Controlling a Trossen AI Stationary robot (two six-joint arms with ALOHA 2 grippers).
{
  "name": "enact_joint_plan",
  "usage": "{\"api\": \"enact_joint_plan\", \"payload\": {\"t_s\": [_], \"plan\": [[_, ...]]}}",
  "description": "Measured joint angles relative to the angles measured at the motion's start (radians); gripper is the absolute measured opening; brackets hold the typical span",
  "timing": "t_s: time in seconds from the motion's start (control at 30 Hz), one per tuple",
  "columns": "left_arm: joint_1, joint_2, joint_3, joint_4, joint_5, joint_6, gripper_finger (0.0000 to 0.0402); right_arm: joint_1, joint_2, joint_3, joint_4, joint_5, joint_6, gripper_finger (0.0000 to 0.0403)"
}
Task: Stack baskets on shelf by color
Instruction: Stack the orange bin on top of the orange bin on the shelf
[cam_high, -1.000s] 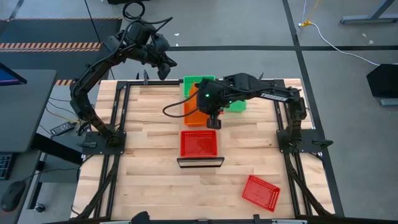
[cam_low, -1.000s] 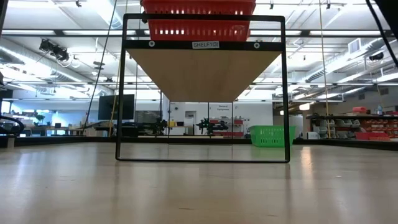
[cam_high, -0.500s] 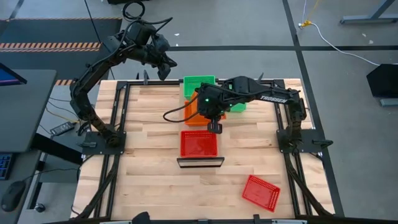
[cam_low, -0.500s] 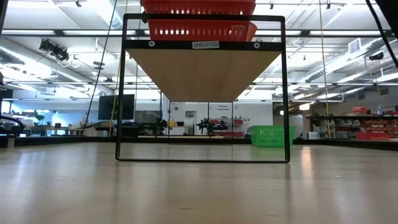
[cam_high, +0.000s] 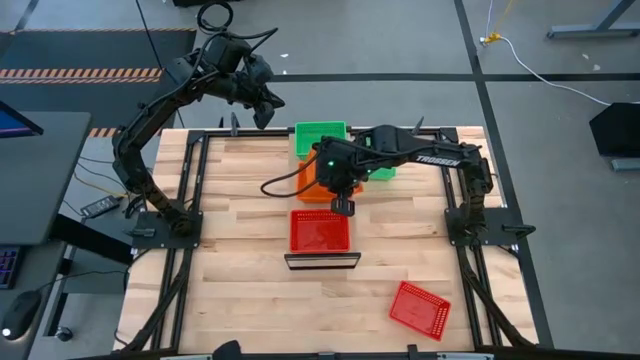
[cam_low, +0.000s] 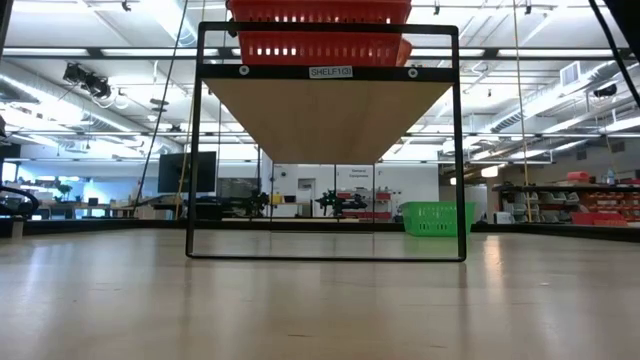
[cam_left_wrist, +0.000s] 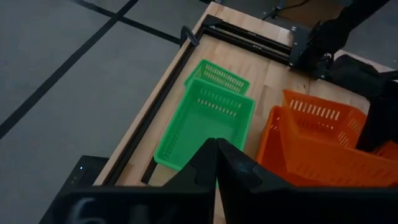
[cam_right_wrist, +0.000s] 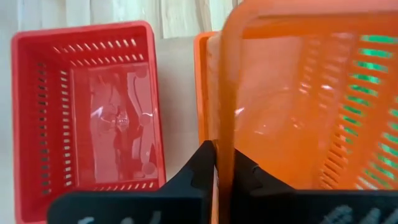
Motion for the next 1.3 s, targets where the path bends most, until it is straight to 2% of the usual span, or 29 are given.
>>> {"api": "enact_joint_plan", "payload": {"t_s": [0.77,0.9,1.13,1.3], "plan": [[0.0,0.0,0.0,-0.023,0.0,0.007,0.0022,-0.009,0.001,-0.018,0.056,-0.007,-0.002,0.0039],[0.0,0.0,0.0,-0.023,0.001,0.006,0.0018,-0.016,0.001,-0.018,0.056,-0.007,0.008,0.0067],[0.0,0.0,0.0,-0.024,0.001,0.007,0.0014,-0.019,0.001,-0.018,0.065,0.016,0.011,0.0146],[0.0,0.0,0.0,-0.026,0.001,0.007,0.0021,-0.019,-0.009,-0.018,0.045,0.048,0.058,0.0168]]}}
